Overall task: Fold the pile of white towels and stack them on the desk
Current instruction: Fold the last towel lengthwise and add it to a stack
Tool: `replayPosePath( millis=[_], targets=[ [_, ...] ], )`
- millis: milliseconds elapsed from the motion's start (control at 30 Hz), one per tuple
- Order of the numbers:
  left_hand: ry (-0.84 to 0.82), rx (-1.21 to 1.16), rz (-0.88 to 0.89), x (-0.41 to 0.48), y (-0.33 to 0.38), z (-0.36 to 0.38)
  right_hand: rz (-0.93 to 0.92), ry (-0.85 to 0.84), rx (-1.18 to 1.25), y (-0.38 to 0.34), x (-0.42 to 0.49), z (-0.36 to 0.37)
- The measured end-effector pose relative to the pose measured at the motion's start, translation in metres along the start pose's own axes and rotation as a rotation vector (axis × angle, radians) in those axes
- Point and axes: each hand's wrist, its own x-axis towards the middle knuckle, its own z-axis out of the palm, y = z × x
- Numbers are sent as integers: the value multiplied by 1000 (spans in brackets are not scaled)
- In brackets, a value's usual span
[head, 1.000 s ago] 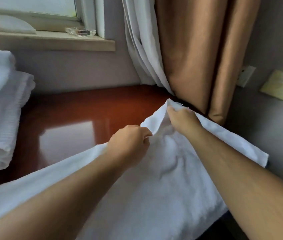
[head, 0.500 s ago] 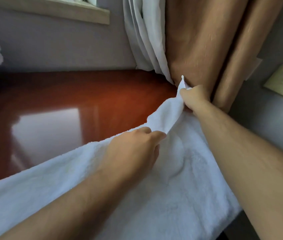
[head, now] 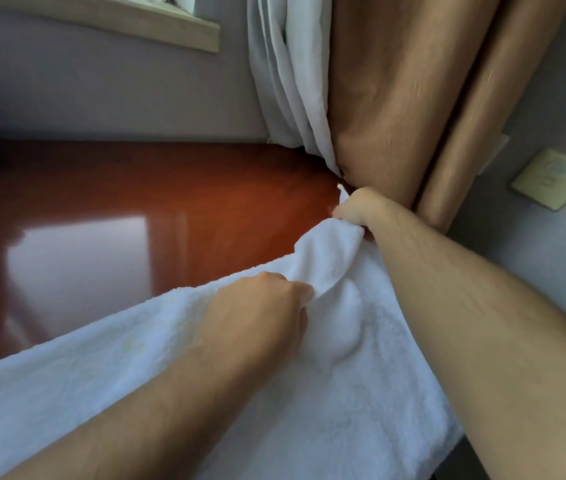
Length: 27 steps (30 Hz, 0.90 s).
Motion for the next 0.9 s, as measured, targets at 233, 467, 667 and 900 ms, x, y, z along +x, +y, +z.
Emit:
replayPosePath(
  millis=[233, 467, 667, 900],
  targets=[
    [185, -33, 30, 2, 2, -16, -45, 372, 1137, 32, -10, -30],
    [-50, -8, 58, -7, 11, -6, 172, 216, 1276, 104, -27, -8],
    [21, -21, 126, -13, 12, -8, 264, 504, 1459, 130, -29, 4],
    [9, 58, 211, -12, 12, -10, 154, 532, 1139, 144, -28, 4]
  ],
)
